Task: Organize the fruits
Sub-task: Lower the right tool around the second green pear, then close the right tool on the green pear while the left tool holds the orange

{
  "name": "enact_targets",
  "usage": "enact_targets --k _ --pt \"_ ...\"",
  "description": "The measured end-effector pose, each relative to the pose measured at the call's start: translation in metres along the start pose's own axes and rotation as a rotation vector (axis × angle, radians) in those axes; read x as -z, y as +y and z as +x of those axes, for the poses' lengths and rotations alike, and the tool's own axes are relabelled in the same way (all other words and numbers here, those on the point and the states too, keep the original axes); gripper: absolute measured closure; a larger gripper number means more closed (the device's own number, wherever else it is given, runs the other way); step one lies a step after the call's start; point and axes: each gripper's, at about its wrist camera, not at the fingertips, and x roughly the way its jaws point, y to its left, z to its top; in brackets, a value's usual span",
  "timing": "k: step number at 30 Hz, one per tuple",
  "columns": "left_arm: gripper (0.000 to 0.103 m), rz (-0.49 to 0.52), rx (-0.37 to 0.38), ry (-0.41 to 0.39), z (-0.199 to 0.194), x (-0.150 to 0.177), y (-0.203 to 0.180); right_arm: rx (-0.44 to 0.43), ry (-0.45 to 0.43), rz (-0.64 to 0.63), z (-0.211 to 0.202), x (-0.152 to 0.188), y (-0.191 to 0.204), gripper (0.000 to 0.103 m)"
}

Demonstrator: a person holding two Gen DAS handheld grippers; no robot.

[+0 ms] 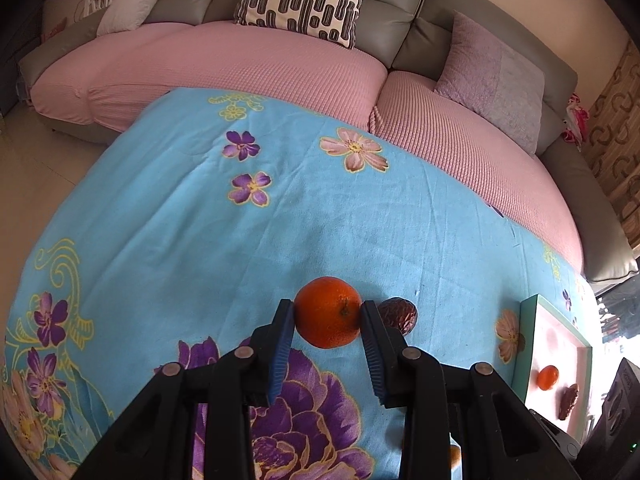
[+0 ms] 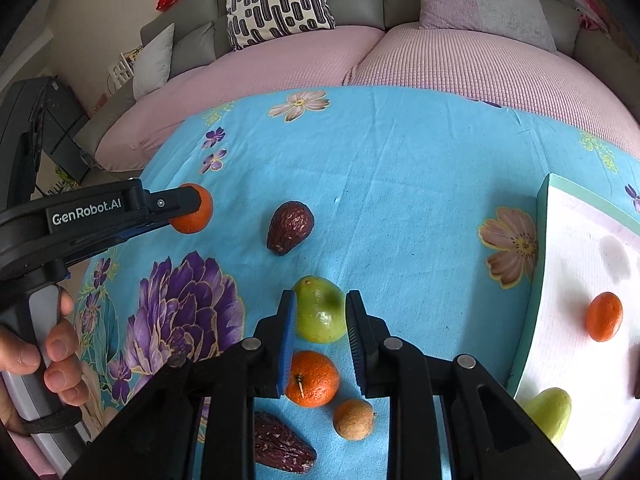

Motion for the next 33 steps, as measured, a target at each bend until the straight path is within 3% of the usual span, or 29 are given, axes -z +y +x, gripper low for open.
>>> enact_targets --k 2,8,13,33 --pt "0.067 0.002 0.003 -0.001 0.000 0.000 -0.001 -0.001 0.011 0.001 0.004 0.001 0.001 0.064" --pt "0.067 0.003 0.006 0.006 0.001 0.001 -0.003 -0.041 0.033 -0.019 0.014 0.003 0.009 0.064" --pt "0.067 -0.003 -0.001 0.014 0.005 0.002 -0.002 0.004 0.021 -0.080 0.018 0.004 0.021 0.063" --pt "0.067 0.011 -0.010 0.008 0.003 0.001 -0.003 -0.037 -0.005 -0.001 0.016 -0.001 0.006 0.064"
